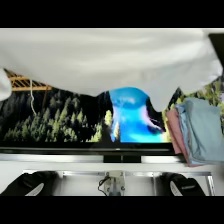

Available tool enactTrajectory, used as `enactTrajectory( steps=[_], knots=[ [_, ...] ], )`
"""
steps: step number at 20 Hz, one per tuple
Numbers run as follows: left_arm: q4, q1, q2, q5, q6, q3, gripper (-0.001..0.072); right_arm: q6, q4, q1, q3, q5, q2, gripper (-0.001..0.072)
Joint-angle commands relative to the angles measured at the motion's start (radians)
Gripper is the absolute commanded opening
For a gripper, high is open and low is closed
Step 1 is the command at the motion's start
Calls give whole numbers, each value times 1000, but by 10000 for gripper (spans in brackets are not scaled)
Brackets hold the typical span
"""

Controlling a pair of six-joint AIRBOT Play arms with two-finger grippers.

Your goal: Fold the shirts.

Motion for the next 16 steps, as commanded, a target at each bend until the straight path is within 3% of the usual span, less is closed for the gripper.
enactTrajectory(
  steps=[1, 4, 6, 8, 11, 13, 16],
  knots=[
    [14, 2, 20, -132, -2, -59, 31, 23, -54, -9, 35, 83, 3, 61],
    [14, 2, 19, -144, -2, -238, 31, 22, -147, -9, 34, 260, -108, 62],
    [27, 1, 16, -82, -2, -403, 31, 13, -190, -9, 27, 316, -224, 62],
    [61, 2, 14, 70, -2, -581, 31, -24, -200, -9, 9, 259, -379, 62],
    [106, 2, -6, 279, -2, -754, 32, -16, -158, -8, 9, 40, -637, 61],
    [108, 2, -42, 331, -2, -801, 32, 46, -56, -8, 9, -87, -790, 62],
    [108, 2, -102, 336, -2, -804, 32, 71, 175, -8, 9, -102, -958, 62]
  ],
)
